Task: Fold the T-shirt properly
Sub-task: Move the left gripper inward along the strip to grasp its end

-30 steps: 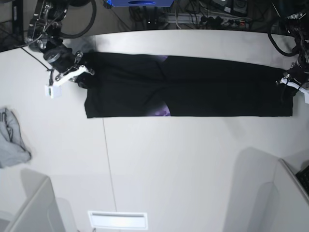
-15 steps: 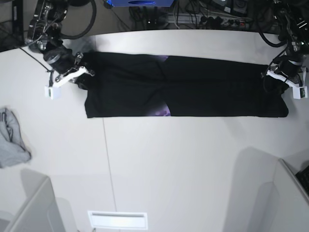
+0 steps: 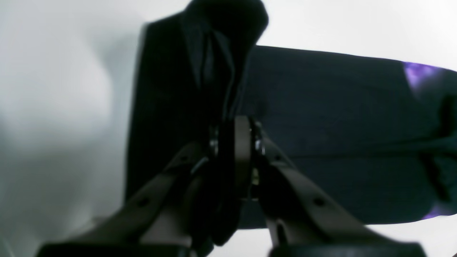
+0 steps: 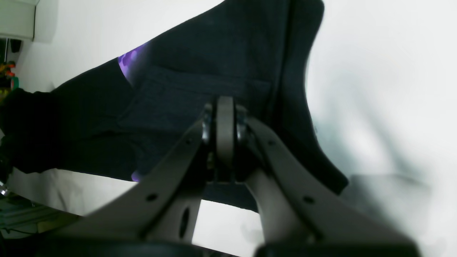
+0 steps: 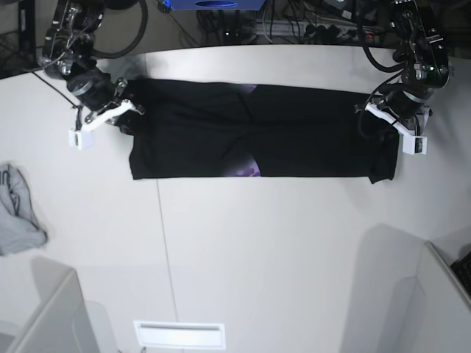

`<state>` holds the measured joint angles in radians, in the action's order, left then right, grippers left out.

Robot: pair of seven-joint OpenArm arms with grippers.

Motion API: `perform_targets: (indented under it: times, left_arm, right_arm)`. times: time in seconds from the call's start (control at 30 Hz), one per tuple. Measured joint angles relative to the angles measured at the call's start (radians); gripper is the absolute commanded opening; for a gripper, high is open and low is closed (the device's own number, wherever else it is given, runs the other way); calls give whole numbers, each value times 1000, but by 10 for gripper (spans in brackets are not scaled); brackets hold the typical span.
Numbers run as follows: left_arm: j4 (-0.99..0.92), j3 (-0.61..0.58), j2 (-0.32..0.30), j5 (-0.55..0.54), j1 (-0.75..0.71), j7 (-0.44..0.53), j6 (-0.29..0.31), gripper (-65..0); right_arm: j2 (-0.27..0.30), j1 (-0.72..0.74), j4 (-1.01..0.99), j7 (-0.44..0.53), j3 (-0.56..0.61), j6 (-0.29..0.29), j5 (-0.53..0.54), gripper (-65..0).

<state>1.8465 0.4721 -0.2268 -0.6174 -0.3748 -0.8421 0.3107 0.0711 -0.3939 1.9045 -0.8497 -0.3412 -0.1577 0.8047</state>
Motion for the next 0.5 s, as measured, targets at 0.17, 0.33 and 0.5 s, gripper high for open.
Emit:
perform_targets:
  times: [0.17,0.33,0.5]
  left_arm:
    - [0,-85,2,3,1,1,-43,-650]
    - [-1,-162,11,2,38,1,-52,-650]
    - [-2,-276,21,10,71,0,-179,-650]
  right_arm:
    - [0,0,0,0,-2,0,0,-650]
    - [0,-1,0,0,-2,0,0,-650]
    - [0,-1,0,0,-4,0,0,-650]
